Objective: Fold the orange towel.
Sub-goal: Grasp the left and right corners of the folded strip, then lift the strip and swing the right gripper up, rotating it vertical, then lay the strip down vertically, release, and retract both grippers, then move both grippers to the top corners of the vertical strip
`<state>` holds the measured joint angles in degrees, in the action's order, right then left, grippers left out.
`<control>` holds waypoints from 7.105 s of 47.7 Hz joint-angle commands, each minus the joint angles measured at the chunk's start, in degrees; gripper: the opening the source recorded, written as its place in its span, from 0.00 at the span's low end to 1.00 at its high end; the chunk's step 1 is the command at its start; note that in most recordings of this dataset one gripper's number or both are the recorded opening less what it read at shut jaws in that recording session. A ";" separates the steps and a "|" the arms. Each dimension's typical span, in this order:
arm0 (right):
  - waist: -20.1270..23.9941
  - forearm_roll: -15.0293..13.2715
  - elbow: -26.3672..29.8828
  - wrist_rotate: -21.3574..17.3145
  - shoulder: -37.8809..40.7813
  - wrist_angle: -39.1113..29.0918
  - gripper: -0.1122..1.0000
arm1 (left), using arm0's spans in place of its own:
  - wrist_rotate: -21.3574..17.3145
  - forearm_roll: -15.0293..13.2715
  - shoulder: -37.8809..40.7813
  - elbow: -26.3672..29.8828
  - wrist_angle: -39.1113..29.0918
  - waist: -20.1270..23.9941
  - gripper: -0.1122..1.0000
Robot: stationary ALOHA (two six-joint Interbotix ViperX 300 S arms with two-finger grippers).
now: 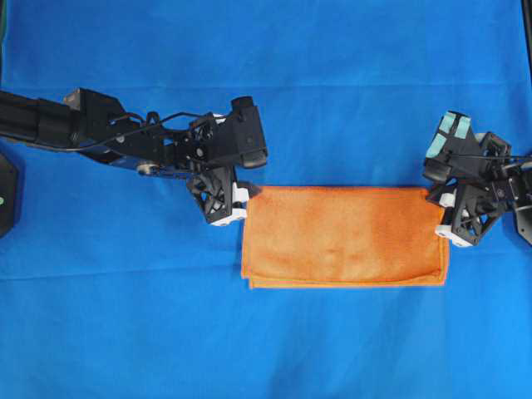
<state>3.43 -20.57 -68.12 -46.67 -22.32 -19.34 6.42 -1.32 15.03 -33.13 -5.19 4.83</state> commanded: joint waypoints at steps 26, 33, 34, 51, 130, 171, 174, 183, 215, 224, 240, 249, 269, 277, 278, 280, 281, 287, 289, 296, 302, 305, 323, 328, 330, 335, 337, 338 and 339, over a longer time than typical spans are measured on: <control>0.79 0.09 0.09 -0.18 -1.76 3.34 0.12 | -2.20 -0.18 -0.62 3.87 -6.42 -1.93 0.11; 0.70 0.18 1.05 -0.18 -4.57 0.88 0.12 | -1.67 -0.18 -4.04 5.36 -8.88 -1.76 0.11; 0.79 0.18 1.32 -0.18 -5.27 0.18 0.12 | -1.49 -0.18 -5.27 5.71 -9.84 -1.85 0.11; 1.05 0.18 4.66 0.79 -22.85 -15.47 0.12 | -1.58 -0.18 -15.03 7.21 -14.94 -1.93 0.11; -28.30 -21.09 27.95 2.11 7.47 6.33 0.12 | -1.32 -0.18 -7.56 13.62 4.83 -12.66 0.11; -28.74 -21.53 18.28 1.93 -8.26 -1.05 0.12 | -10.37 0.00 7.29 36.30 7.47 -12.04 0.11; -28.74 -21.62 17.84 1.93 -9.14 -1.85 0.12 | -10.37 0.00 9.05 38.32 7.65 -11.87 0.11; -28.74 -21.45 17.93 1.93 -6.15 -1.23 0.12 | -9.49 -0.09 12.39 39.64 9.76 -11.87 0.11; -28.21 -21.36 31.90 1.49 21.62 12.22 0.12 | 0.97 -0.53 2.46 12.83 14.68 -13.89 0.11; -27.69 -21.36 33.40 1.41 22.76 12.22 0.12 | 1.58 -0.53 1.32 9.32 16.52 -14.24 0.11; -27.51 -20.65 33.05 0.79 22.94 11.87 0.12 | 1.14 -0.44 0.97 8.44 14.94 -14.06 0.13; -27.51 -20.48 32.96 0.79 23.03 10.81 0.28 | 0.97 -0.44 0.62 8.35 13.01 -13.89 0.34; -25.93 -20.57 29.79 0.88 18.11 8.44 0.57 | -1.58 -0.26 -10.90 3.16 1.32 -13.80 0.65; -24.35 -20.39 24.79 0.26 11.78 6.77 0.57 | -1.76 -0.18 -18.11 -2.20 2.11 -13.10 0.65; -24.17 -20.39 24.08 0.09 10.81 6.68 0.57 | -1.76 -0.18 -18.81 -2.81 2.46 -12.83 0.65; -23.55 -20.30 22.24 -0.26 8.35 6.77 0.57 | -1.76 -0.18 -20.04 -4.22 3.52 -12.30 0.65; -23.20 -20.30 21.36 -0.26 7.29 6.77 0.57 | -1.76 -0.18 -20.65 -5.01 4.31 -12.04 0.65; -21.01 -19.86 16.79 -0.88 0.35 7.38 0.57 | -1.76 -0.18 -23.91 -9.67 11.69 -9.67 0.65; -20.13 -19.78 15.29 -1.14 -2.11 8.00 0.57 | -1.76 -0.18 -24.87 -11.07 14.59 -8.88 0.65; -17.49 -19.16 10.20 -1.49 -10.72 11.95 0.57 | -3.43 -0.18 -28.65 -16.17 23.91 -5.89 0.65; -15.38 -19.07 6.06 -1.49 -17.31 15.82 0.57 | -4.48 -0.18 -31.55 -19.60 27.69 -3.43 0.65; -15.21 -19.07 4.39 -1.49 -19.78 17.31 0.57 | -4.48 -0.18 -32.70 -21.09 28.92 -2.29 0.65; -16.00 -18.98 2.55 -1.41 -21.88 17.75 0.57 | -4.48 -0.26 -31.82 -20.48 29.00 -1.14 0.65; -17.05 -18.98 2.64 -1.41 -21.36 17.75 0.57 | -4.48 -0.26 -31.11 -19.86 29.00 -0.62 0.65; -17.93 -19.16 2.64 -1.41 -21.18 17.75 0.57 | -4.48 -0.26 -30.76 -19.42 28.92 -0.09 0.65; -22.32 -19.25 3.16 -1.32 -19.42 17.75 0.58 | -4.83 -0.26 -29.36 -17.75 29.00 2.29 0.66; -24.26 -19.42 3.60 -1.23 -18.54 17.75 0.59 | -4.83 -0.26 -28.30 -16.88 28.92 3.69 0.67; -25.31 -19.51 3.69 -1.14 -17.93 17.93 0.59 | -4.83 -0.18 -27.51 -16.17 29.00 4.66 0.67; -26.28 -19.60 3.87 -1.14 -17.40 18.02 0.59 | -4.92 -0.26 -26.89 -15.56 28.92 5.27 0.68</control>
<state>-20.04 -39.81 -65.83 -47.90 -41.13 -1.76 1.67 -1.67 -12.83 -51.50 23.47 7.73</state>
